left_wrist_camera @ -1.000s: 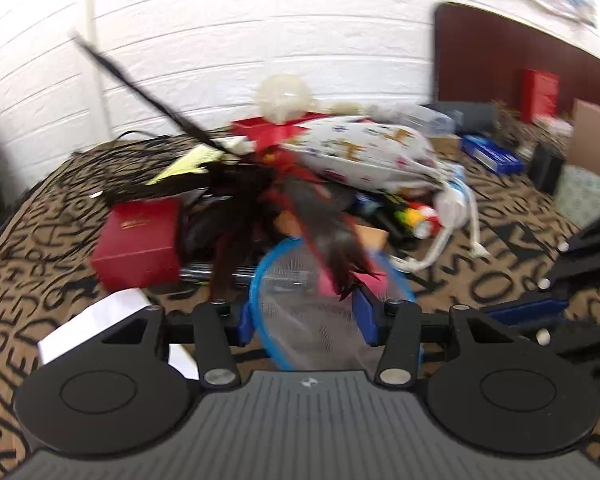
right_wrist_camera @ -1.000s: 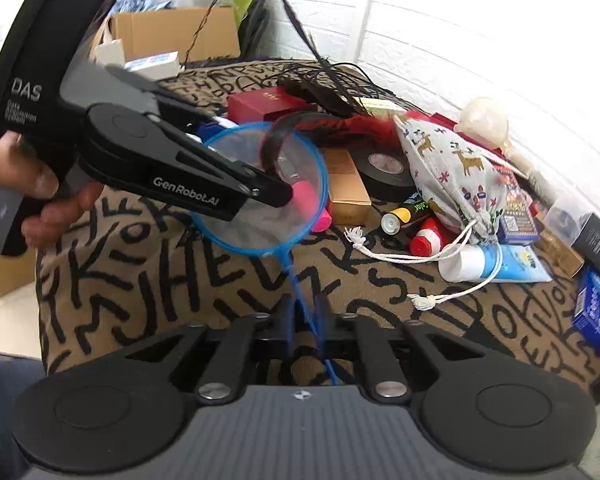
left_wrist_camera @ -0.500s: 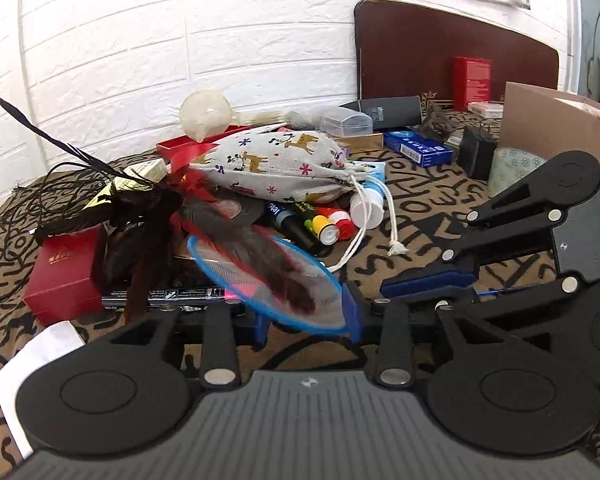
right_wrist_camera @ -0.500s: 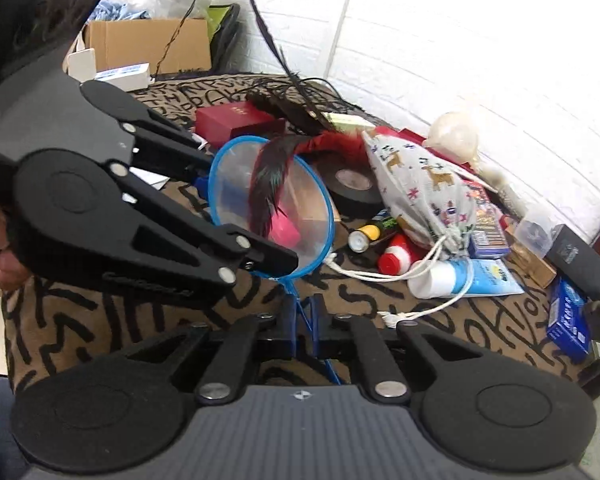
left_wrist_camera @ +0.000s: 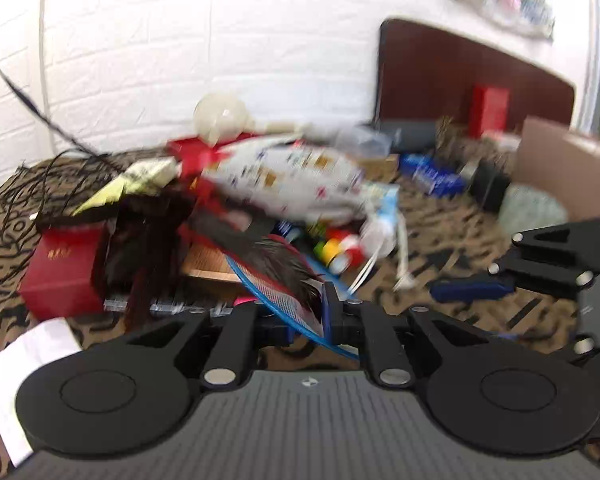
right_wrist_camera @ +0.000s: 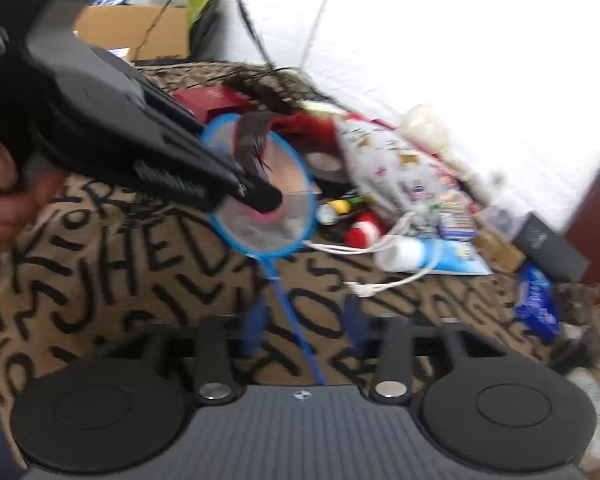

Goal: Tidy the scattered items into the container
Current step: 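Carry the swatter with both grippers into the white box and open them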

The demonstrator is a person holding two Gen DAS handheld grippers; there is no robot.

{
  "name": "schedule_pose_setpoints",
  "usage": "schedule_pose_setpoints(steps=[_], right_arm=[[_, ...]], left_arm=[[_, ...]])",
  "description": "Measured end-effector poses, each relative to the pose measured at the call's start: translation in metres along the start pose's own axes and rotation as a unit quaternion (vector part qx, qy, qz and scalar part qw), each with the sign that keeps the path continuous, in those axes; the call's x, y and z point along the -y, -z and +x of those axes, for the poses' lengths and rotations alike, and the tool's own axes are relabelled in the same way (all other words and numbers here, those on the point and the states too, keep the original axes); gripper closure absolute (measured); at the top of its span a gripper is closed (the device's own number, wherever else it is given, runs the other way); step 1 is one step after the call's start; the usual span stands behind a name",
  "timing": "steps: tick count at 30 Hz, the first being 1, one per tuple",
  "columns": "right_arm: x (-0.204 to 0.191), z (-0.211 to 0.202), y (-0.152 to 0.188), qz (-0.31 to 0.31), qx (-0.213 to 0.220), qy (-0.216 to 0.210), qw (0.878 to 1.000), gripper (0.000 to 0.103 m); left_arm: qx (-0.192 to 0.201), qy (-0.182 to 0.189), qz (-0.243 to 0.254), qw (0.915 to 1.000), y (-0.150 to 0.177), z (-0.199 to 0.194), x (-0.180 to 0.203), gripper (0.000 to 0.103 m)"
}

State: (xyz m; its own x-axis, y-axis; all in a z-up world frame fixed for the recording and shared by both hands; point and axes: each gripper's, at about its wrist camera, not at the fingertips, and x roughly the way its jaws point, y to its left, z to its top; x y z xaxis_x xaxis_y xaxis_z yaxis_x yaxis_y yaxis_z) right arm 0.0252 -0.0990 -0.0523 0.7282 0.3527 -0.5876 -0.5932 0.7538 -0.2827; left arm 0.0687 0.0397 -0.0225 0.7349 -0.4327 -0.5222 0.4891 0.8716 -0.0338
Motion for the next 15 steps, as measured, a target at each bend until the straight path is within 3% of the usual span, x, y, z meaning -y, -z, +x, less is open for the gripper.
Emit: schedule_pose_setpoints(steps=[4, 7, 11, 15], right_arm=[[0.003, 0.003, 0.004, 0.021, 0.013, 0.008, 1.000, 0.045], [0.005, 0.004, 0.004, 0.027, 0.013, 0.010, 0.999, 0.091], [0.010, -0.001, 0.002, 0.040, 0.022, -0.003, 0.999, 0.095], [0.010, -0.012, 0.001, 0.018, 0.029, 0.011, 0.999, 0.095]], left_arm=[[0.013, 0.013, -0.001, 0.9998, -0.005, -0.006, 0.004, 0.088], [0.010, 0.027, -0.020, 0.9994, -0.004, -0.006, 0.002, 0.088], [0.001, 0.033, -0.019, 0.9993, 0.001, -0.002, 0.007, 0.088], [0.006, 0.038, -0.013, 0.9992, -0.004, -0.003, 0.015, 0.088]])
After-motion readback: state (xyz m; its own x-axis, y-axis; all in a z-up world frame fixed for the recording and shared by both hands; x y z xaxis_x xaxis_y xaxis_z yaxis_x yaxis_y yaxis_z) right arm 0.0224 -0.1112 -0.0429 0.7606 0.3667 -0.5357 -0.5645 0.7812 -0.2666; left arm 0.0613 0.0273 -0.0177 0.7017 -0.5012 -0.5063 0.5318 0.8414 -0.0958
